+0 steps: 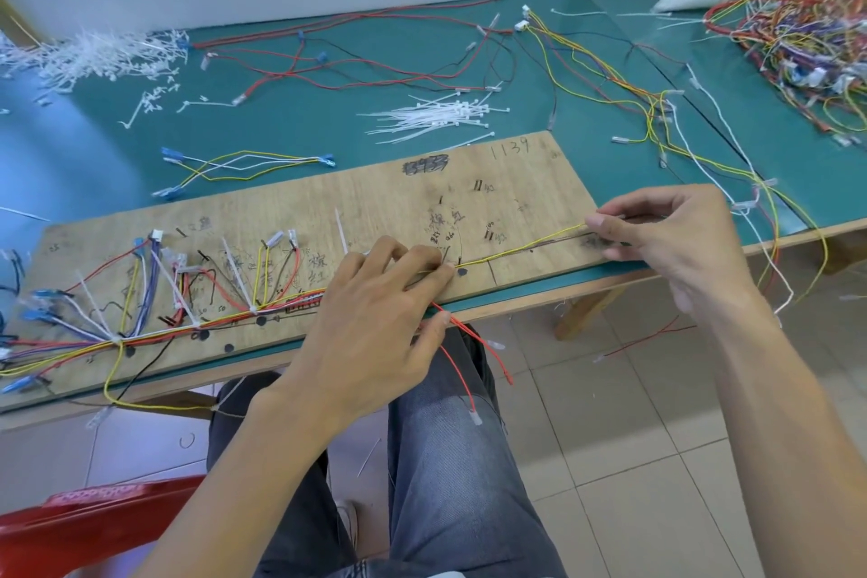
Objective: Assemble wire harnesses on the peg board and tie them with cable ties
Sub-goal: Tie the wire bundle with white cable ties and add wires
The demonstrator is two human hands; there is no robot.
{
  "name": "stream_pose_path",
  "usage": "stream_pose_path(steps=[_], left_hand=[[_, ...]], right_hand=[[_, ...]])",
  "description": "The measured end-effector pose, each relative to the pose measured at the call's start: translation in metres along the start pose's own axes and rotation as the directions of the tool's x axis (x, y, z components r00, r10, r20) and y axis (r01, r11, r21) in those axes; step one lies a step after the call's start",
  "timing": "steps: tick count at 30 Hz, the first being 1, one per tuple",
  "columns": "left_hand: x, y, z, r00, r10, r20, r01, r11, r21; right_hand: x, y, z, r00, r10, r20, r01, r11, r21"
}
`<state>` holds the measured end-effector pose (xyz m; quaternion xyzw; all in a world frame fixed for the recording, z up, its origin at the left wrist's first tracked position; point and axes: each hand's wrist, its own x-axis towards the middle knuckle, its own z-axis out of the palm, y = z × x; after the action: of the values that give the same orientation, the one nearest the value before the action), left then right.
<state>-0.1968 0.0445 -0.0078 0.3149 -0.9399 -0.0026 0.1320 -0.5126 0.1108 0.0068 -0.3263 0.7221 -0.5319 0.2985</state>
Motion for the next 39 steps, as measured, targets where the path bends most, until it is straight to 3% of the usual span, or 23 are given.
stream_pose_path(steps=[13, 20, 28, 30, 32, 34, 36, 39], left_hand=[[0.0, -0.003, 0.003, 1.0, -0.01, -0.008, 0.01, 1.0, -0.02], [0.0, -0.005, 0.0, 0.999, -0.009, 0.031, 0.01, 0.999, -0.033], [0.0, -0.003, -0.003, 0.998, -0.028, 0.057, 0.03, 0.999, -0.041], [-0.002, -0.002, -0.004, 0.997, -0.03, 0.076, 0.033, 0.999, -0.034], [-0.002, -0.002, -0.006, 0.994, -0.029, 0.101, 0.032, 0.999, -0.027], [-0.002, -0.002, -0.008, 0.993, -0.027, 0.117, 0.032, 0.999, -0.041], [-0.001, -0.003, -0.01, 0.993, -0.025, 0.115, 0.034, 0.996, -0.078], [-0.002, -0.006, -0.014, 0.997, -0.049, 0.062, 0.061, 0.98, -0.192]], right_hand=[[0.004, 0.007, -0.007, 0.998, -0.063, -0.03, 0.051, 0.952, -0.301], [-0.003, 0.004, 0.002, 0.97, -0.242, 0.014, 0.212, 0.821, -0.53], [-0.011, 0.007, -0.001, 0.971, -0.239, 0.015, 0.215, 0.844, -0.491], [-0.021, 0.004, 0.002, 0.949, -0.313, -0.033, 0.244, 0.797, -0.552], [-0.041, -0.001, 0.013, 0.88, -0.472, -0.053, 0.371, 0.753, -0.543], [-0.07, -0.004, 0.033, 0.828, -0.56, 0.03, 0.499, 0.711, -0.496], [-0.1, -0.001, 0.054, 0.853, -0.5, 0.151, 0.496, 0.683, -0.536], [-0.123, 0.014, 0.077, 0.926, -0.28, 0.252, 0.373, 0.585, -0.72]])
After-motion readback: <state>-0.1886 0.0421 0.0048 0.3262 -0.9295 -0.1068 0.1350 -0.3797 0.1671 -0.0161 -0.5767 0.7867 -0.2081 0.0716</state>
